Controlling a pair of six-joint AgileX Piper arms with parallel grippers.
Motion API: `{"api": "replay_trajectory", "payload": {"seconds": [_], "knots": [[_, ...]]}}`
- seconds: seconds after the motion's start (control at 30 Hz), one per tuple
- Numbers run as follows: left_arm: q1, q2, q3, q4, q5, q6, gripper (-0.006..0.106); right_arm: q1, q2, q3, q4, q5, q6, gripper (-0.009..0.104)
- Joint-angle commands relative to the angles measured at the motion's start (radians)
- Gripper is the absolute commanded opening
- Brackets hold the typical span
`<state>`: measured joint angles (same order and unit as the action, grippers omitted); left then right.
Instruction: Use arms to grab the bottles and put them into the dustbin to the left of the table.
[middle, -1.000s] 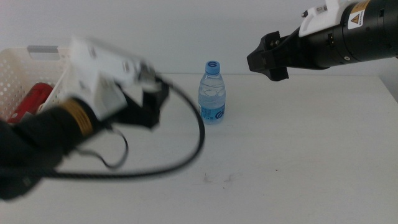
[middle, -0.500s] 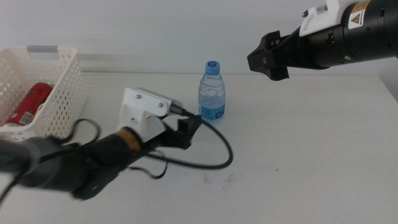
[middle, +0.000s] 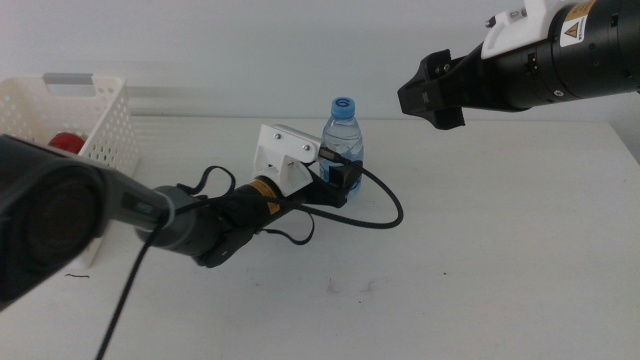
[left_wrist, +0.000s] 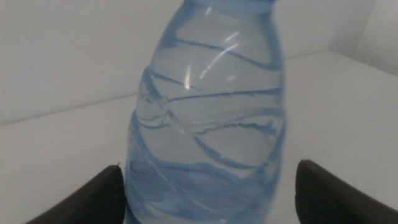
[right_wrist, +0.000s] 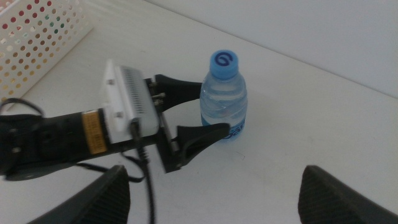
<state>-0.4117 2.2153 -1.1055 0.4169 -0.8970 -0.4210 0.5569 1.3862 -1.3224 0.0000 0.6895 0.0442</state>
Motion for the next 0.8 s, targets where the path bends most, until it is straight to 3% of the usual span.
{"api": "replay_trajectory", "payload": {"seconds": [0.0, 0.2, 0.33, 0.43, 0.53, 0.57, 0.67, 0.77], "knots": [[0.001, 0.043, -0.055, 0.003, -0.003, -0.01, 0.094, 0.0, -0.009, 0.003, 0.0, -0.008, 0.001, 0.078], [-0.009, 0.119, -0.142, -0.006, 0.017, -0.004, 0.088, 0.0, -0.009, 0.003, 0.0, -0.008, 0.001, 0.078], [0.004, 0.094, -0.132, 0.041, 0.038, -0.045, 0.061, 0.0, -0.009, 0.003, 0.0, -0.008, 0.001, 0.078], [0.034, 0.023, -0.082, 0.107, 0.042, -0.219, 0.032, 0.0, -0.009, 0.003, 0.0, -0.008, 0.001, 0.078], [0.075, -0.103, -0.002, 0.298, 0.102, -0.38, 0.003, 0.0, -0.009, 0.003, 0.0, -0.008, 0.001, 0.078], [0.087, -0.14, 0.025, 0.361, 0.129, -0.417, -0.002, 0.0, -0.009, 0.003, 0.0, -0.008, 0.001, 0.078], [0.114, -0.27, 0.089, 0.577, 0.186, -0.508, -0.002, 0.0, -0.009, 0.003, 0.0, -0.008, 0.001, 0.078], [0.122, -0.368, 0.115, 0.69, 0.198, -0.595, -0.002, 0.0, -0.009, 0.003, 0.0, -0.008, 0.001, 0.078]]}}
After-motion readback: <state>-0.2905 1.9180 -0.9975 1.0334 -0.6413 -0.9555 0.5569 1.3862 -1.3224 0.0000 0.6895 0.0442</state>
